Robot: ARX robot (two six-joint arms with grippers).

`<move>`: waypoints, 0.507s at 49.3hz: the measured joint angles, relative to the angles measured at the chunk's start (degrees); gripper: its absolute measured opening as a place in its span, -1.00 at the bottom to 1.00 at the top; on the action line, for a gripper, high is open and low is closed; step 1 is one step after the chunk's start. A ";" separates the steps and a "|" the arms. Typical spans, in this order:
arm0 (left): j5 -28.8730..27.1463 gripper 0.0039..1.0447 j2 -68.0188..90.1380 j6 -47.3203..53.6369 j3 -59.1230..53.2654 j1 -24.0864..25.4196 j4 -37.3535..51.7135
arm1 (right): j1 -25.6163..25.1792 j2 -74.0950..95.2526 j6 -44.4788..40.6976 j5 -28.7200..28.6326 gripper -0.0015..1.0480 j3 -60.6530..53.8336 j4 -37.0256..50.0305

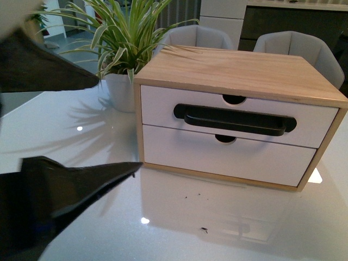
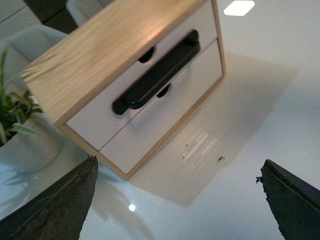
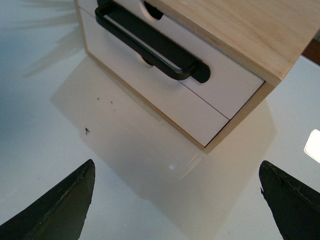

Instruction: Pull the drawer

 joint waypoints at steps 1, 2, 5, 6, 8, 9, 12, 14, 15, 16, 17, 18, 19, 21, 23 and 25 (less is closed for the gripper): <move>0.57 0.87 1.33 1.75 1.07 -0.26 -0.87 | 0.00 1.01 -1.16 -0.26 0.83 0.68 -0.66; 1.27 0.87 3.30 3.69 2.67 -0.61 -2.23 | 0.02 2.49 -2.82 -0.52 0.83 1.64 -1.14; 2.69 0.87 7.67 7.15 6.54 -1.33 -4.96 | 0.33 5.68 -5.44 -0.55 0.83 3.76 -1.51; 2.86 0.87 8.83 8.28 7.65 -1.55 -5.57 | 0.48 6.45 -6.40 -0.57 0.83 4.35 -1.73; 3.30 0.87 11.63 9.94 10.40 -1.99 -6.67 | 1.07 8.24 -8.04 -0.76 0.83 5.90 -2.40; 3.61 0.87 12.68 10.58 11.54 -2.16 -7.26 | 1.31 8.87 -8.72 -0.79 0.83 6.54 -2.73; 4.00 0.87 15.63 12.70 14.95 -2.71 -9.22 | 2.19 10.64 -10.45 -0.83 0.83 8.37 -3.87; 4.11 0.87 17.46 13.68 17.14 -3.15 -10.43 | 2.75 11.78 -11.26 -1.03 0.83 9.64 -4.92; 4.20 0.87 17.90 14.14 17.66 -3.26 -10.78 | 2.91 12.07 -11.74 -1.11 0.83 9.92 -5.16; 4.31 0.87 18.73 14.64 18.75 -3.48 -11.50 | 3.19 12.61 -12.28 -1.25 0.83 10.49 -5.62; 4.33 0.87 19.15 14.91 19.26 -3.58 -11.87 | 3.34 12.87 -12.52 -1.31 0.83 10.75 -5.86; 4.46 0.87 19.96 15.41 20.28 -3.82 -12.59 | 3.65 13.42 -13.18 -1.40 0.83 11.30 -6.36; 4.52 0.87 20.37 15.52 20.81 -3.91 -12.94 | 3.80 13.70 -13.49 -1.44 0.83 11.54 -6.60; 4.74 0.87 21.51 16.22 22.32 -4.24 -13.99 | 4.24 14.58 -14.10 -1.49 0.83 12.26 -7.19; 4.92 0.87 22.64 16.81 23.80 -4.55 -15.06 | 4.66 15.28 -14.93 -1.55 0.83 12.81 -7.65; 5.11 0.87 23.71 17.51 25.24 -4.83 -16.17 | 5.03 16.31 -15.67 -1.68 0.83 13.53 -8.22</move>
